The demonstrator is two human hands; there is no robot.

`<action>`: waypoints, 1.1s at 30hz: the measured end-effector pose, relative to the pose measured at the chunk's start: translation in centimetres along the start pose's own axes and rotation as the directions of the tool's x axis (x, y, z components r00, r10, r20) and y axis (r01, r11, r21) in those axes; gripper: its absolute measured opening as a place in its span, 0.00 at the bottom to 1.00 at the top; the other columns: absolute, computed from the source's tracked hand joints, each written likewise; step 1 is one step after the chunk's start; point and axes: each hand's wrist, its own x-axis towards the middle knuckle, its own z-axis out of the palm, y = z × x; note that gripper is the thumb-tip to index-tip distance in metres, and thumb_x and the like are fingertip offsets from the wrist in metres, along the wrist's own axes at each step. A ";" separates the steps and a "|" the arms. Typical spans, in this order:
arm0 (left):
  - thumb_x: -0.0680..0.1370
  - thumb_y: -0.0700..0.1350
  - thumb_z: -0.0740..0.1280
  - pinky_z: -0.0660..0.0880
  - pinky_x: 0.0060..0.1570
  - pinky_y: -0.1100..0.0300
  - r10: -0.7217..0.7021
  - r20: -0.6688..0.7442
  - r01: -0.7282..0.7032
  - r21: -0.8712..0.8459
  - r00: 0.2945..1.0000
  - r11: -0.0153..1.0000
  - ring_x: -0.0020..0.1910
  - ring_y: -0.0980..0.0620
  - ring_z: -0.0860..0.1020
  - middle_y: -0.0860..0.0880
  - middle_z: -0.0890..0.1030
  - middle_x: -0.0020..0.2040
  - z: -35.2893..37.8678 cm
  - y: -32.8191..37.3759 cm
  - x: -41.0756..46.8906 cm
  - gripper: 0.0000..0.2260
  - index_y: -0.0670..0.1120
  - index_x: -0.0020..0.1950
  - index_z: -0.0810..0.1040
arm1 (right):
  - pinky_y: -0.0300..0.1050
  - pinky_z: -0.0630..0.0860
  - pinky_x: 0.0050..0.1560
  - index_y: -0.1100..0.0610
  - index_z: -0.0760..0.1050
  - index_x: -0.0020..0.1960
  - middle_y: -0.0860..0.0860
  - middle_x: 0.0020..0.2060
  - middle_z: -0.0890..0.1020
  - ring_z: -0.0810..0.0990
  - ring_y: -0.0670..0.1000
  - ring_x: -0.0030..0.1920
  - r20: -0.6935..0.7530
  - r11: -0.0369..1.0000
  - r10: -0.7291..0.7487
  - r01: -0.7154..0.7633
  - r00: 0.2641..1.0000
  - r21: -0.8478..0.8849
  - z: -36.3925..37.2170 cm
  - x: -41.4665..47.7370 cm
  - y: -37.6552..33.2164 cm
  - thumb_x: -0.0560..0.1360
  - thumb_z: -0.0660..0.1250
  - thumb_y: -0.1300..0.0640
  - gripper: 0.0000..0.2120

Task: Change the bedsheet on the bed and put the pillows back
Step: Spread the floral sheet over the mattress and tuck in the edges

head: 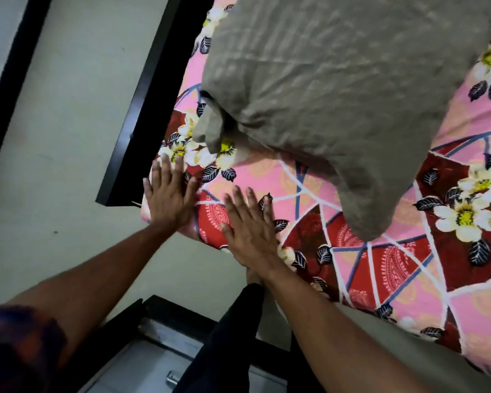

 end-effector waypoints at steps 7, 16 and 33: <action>0.83 0.60 0.49 0.53 0.76 0.38 -0.062 -0.066 0.052 -0.142 0.996 0.988 0.80 0.44 0.52 0.45 0.54 0.82 -0.1 -2.2 -1.2 0.30 0.46 0.82 0.53 | 0.60 0.51 0.78 0.51 0.65 0.78 0.52 0.80 0.61 0.56 0.55 0.80 -0.128 0.986 0.167 -0.164 0.978 0.032 -2.4 2.0 4.0 0.81 0.59 0.46 0.27; 0.84 0.55 0.54 0.54 0.75 0.38 0.501 -0.122 -0.513 -0.091 0.857 0.854 0.81 0.44 0.52 0.44 0.56 0.81 -0.8 2.9 -4.5 0.28 0.43 0.80 0.58 | 0.66 0.48 0.78 0.54 0.53 0.82 0.54 0.82 0.53 0.47 0.57 0.81 0.075 0.987 -0.141 0.146 0.987 -0.066 0.9 -3.6 -2.9 0.81 0.58 0.48 0.32; 0.84 0.55 0.54 0.57 0.72 0.33 0.673 0.092 -0.677 0.171 0.734 0.715 0.80 0.42 0.54 0.44 0.56 0.81 1.7 4.0 -10.5 0.24 0.53 0.80 0.61 | 0.57 0.60 0.74 0.45 0.59 0.80 0.49 0.81 0.55 0.54 0.55 0.80 0.087 0.996 0.060 -0.054 0.994 -0.072 -5.6 -8.7 14.3 0.81 0.56 0.39 0.29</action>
